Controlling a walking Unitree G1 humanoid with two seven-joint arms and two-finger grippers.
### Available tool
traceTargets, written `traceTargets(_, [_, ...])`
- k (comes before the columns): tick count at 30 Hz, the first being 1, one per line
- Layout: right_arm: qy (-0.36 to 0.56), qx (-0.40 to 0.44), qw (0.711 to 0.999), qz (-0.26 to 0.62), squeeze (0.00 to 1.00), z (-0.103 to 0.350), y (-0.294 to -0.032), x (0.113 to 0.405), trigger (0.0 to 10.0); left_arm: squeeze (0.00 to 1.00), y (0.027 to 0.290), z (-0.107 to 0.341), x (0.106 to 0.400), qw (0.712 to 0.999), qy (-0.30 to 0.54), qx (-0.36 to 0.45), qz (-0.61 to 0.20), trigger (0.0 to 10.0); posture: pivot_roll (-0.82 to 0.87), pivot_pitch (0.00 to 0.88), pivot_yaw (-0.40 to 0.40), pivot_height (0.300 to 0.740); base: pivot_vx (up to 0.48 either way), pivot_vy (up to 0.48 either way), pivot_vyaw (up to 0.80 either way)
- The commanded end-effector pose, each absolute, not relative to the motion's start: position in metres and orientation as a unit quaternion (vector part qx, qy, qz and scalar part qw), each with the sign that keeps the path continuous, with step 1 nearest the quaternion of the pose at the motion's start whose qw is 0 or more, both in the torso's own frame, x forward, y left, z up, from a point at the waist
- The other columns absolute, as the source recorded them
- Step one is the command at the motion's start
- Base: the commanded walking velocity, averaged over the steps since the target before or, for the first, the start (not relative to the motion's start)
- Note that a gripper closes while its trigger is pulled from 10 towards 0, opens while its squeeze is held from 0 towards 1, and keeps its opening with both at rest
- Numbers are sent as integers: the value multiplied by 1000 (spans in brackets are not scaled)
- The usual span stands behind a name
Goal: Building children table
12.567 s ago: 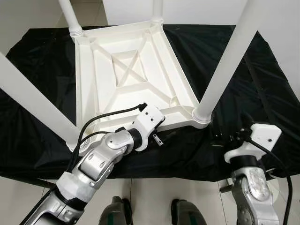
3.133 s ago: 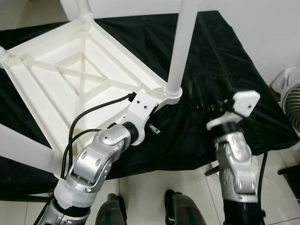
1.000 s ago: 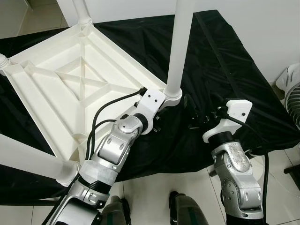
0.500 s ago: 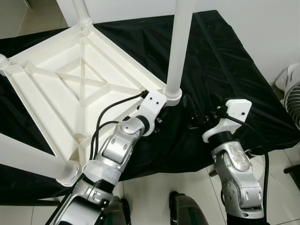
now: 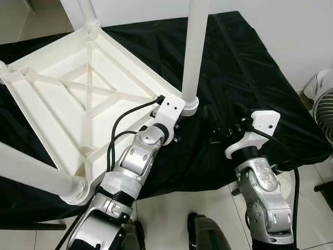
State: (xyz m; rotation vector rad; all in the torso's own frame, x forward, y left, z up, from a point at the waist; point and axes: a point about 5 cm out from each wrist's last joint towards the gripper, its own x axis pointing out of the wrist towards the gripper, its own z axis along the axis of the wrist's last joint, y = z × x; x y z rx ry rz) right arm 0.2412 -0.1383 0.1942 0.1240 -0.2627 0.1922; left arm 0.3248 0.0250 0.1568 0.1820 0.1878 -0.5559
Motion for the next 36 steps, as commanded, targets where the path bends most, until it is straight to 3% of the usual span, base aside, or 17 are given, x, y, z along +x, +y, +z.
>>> traceTargets(1, [-127,66,985,95,0,193,-137,239,10000,0,44,154,333,969,87,114,-199,0,-158,166,85,740,0,0,0])
traceTargets(9, [-128,66,985,94,0,193,-138,240,10000,0,60,150,335,976,90,116,-160,0,-151,168,82,740,0,0,0])
traceTargets(21, [-127,63,985,98,0,195,-138,244,10000,0,121,145,350,986,102,130,-34,0,-141,178,67,740,0,0,0])
traceTargets(30, [-125,63,985,100,0,195,-137,244,10000,0,125,148,351,986,96,134,-15,0,-140,177,65,740,0,0,0])
traceTargets(31, [-125,63,985,101,0,195,-136,244,10000,0,120,148,351,986,94,134,-24,1569,-140,181,67,740,0,0,0])
traceTargets(34, [-125,63,985,101,0,195,-136,244,10000,0,117,149,350,986,93,134,-30,1569,-140,181,67,740,0,0,0])
traceTargets(35, [-125,63,985,100,0,195,-136,244,10000,0,113,148,350,986,95,133,-40,10000,-138,188,69,740,0,0,0])
traceTargets(36, [-125,63,985,100,0,195,-136,244,10000,0,113,148,350,986,95,133,-40,10000,-138,188,69,740,0,0,0])
